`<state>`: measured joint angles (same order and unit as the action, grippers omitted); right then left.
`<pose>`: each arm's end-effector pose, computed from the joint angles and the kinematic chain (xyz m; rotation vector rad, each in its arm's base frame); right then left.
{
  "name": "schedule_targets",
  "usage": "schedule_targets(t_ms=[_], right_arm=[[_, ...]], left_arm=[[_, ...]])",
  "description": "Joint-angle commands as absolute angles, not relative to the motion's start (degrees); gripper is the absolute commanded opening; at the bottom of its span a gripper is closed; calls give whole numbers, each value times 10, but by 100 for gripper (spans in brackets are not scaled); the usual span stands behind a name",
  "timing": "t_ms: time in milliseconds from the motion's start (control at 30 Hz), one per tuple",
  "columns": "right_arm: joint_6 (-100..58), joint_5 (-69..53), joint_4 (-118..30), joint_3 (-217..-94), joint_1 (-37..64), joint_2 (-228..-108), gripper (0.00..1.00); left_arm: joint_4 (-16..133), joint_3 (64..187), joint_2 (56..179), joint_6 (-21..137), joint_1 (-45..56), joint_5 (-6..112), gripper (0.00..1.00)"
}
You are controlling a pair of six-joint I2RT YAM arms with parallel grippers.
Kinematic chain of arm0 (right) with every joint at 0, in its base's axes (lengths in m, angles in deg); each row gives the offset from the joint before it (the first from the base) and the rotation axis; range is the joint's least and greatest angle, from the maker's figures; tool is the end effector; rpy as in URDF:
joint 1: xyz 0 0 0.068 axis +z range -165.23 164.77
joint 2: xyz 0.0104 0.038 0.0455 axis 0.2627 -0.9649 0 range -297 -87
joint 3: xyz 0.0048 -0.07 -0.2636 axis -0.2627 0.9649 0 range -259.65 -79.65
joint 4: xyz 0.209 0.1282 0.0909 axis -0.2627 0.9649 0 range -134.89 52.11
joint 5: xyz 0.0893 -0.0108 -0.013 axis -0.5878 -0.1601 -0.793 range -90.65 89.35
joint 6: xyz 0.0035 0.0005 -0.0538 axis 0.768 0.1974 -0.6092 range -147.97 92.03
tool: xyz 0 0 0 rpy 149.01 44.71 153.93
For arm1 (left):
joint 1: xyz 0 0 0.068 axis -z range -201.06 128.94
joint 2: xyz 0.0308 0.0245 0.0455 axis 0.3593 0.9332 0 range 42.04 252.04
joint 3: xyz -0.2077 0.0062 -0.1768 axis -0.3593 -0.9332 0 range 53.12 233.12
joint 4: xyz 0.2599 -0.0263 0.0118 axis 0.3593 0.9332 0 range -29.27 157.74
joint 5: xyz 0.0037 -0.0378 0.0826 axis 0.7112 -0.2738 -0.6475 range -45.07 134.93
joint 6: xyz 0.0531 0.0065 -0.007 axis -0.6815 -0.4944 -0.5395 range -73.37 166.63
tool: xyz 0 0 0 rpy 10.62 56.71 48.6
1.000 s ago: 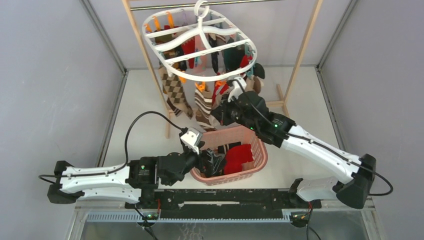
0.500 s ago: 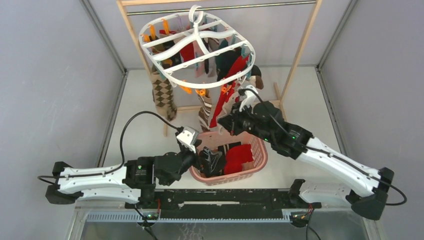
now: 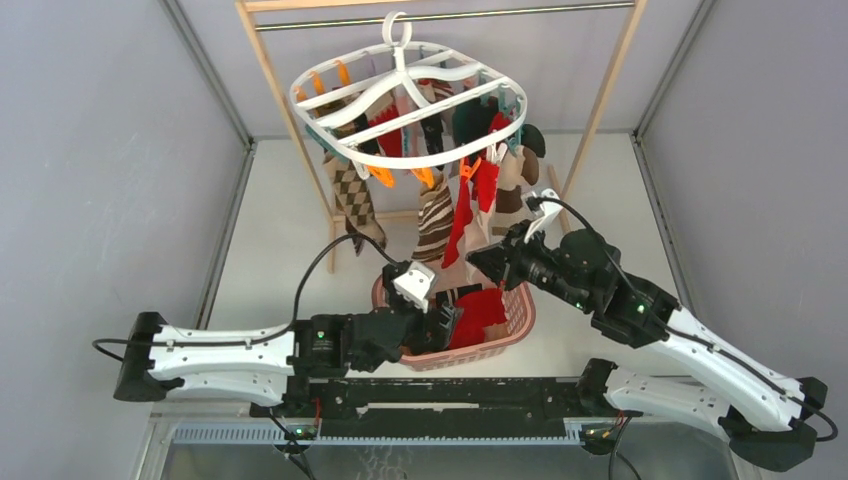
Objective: Remove the socks clipped to the hanger
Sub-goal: Remove the sock from the hanger.
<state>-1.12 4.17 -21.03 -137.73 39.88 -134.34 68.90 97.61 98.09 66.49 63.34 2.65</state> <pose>0.1038 0.1437 0.3873 -0.4024 1.8584 0.9290 0.0452 -0.2156 0.3083 0.5458 1.7796 -0.5713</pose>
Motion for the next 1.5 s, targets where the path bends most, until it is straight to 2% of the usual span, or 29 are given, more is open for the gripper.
schedule_targets(t_ms=[0,400,800,867,1100,1167,1267,1300,1333,1467], right_arm=[[12,20,-208,-1366,396,-1311,3],[31,-17,-207,-1341,394,-1300,2],[42,-44,-226,-1341,399,-1309,2],[43,-45,-227,-1341,400,-1309,2],[44,-45,-223,-1341,400,-1308,2],[45,-47,-222,-1341,400,-1310,2],[45,-47,-222,-1341,400,-1312,2],[45,-48,-222,-1341,400,-1312,2],[45,-49,-222,-1341,400,-1312,2],[45,-45,-217,-1341,401,-1310,2]], left_arm=[[586,1017,994,607,636,22,100],[432,986,1002,548,637,59,100],[407,1012,1071,505,636,10,99],[406,1015,1082,500,635,4,93],[416,1024,1085,493,635,-4,51],[417,1023,1083,491,635,-5,45],[414,1020,1077,488,635,-3,25],[412,1019,1075,488,634,-5,5],[409,1016,1073,488,635,-5,1],[393,1001,1061,490,635,5,0]])
